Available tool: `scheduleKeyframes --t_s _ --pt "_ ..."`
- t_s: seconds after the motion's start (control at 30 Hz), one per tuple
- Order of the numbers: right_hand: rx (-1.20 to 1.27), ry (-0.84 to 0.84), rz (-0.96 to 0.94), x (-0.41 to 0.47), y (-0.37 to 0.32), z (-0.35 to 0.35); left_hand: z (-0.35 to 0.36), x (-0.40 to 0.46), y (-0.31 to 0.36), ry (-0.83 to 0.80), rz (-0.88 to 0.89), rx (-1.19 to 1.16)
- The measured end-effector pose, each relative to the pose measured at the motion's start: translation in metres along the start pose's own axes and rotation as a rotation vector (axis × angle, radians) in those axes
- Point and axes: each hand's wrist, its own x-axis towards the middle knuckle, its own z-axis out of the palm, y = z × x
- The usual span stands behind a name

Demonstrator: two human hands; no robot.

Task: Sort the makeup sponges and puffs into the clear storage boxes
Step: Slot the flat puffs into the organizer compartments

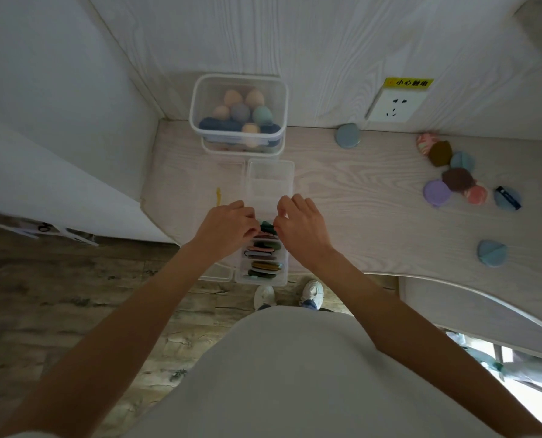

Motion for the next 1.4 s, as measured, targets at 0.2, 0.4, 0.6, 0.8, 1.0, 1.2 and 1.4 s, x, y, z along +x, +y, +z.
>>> scheduleKeyframes --t_s 0.2,0.4,0.6,0.8,1.0,1.2,1.4 --pt "0.094 -0.048 0.045 0.006 -0.003 -0.003 -0.004 0.005 0.010 -0.045 -0.224 -0.031" --pt "0.435 0.118 0.263 -0.024 0.051 -0.020 -0.027 0.016 0.022 -0.009 -0.250 -0.152" --pt "0.417 0.130 0.591 -0.071 0.147 -0.020 -0.028 0.113 0.057 0.184 -0.079 -0.706" --pt "0.239 -0.165 0.923 -0.092 0.227 -0.003 0.040 0.241 0.046 0.017 -0.362 -0.636" --pt "0.131 -0.245 0.904 -0.093 0.228 0.006 0.076 0.278 0.040 0.072 -0.414 -0.255" --pt "0.372 -0.049 0.848 -0.100 0.213 0.011 0.071 0.274 0.050 -0.066 -0.402 -0.474" --pt "0.475 0.229 0.796 -0.101 0.195 -0.011 0.015 0.218 0.073 -0.003 -0.159 -0.535"
